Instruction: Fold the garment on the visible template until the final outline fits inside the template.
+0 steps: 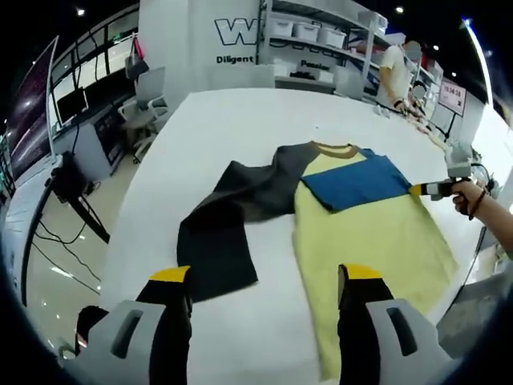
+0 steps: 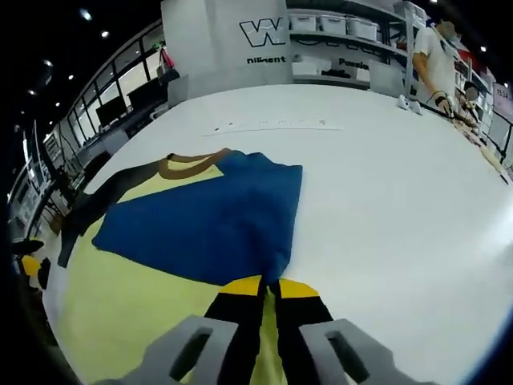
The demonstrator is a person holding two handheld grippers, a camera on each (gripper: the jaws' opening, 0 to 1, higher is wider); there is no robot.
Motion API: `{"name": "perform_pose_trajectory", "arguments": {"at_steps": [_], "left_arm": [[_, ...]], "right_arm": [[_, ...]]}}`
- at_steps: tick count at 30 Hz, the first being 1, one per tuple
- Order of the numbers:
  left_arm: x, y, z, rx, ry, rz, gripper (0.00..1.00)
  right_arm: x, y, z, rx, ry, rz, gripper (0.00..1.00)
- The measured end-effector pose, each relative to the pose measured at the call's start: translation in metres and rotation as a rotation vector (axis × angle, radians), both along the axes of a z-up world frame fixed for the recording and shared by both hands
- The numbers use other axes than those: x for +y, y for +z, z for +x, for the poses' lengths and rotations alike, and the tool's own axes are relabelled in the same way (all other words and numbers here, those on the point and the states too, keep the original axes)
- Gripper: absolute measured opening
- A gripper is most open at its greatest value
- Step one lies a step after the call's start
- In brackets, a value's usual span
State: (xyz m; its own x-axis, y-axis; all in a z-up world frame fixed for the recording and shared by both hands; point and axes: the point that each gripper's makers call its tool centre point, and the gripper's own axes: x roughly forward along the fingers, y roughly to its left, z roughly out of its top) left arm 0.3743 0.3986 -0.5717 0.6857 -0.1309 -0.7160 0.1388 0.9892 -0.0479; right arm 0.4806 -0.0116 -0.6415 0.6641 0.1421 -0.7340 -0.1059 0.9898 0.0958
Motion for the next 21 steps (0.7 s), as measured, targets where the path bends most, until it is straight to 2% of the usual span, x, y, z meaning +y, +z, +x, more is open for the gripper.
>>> {"name": "perform_pose_trajectory", "arguments": {"at_steps": [9, 16, 18, 21], "left_arm": [[-0.004, -0.004, -0.001, 0.017, -0.007, -0.008, 0.67], [-0.002, -0.008, 0.002, 0.018, 0.003, -0.001, 0.67], [-0.001, -0.011, 0.001, 0.032, 0.001, 0.006, 0.61], [-0.004, -0.013, 0.000, 0.034, 0.002, -0.010, 0.61]], "right_arm": [[-0.019, 0.000, 0.000, 0.003, 0.011, -0.010, 0.00], [-0.042, 0.000, 0.003, 0.017, 0.056, -0.064, 0.00], [-0.054, 0.001, 0.002, 0.023, 0.070, -0.099, 0.00], [-0.063, 0.001, 0.004, 0.023, 0.071, -0.126, 0.00]]}}
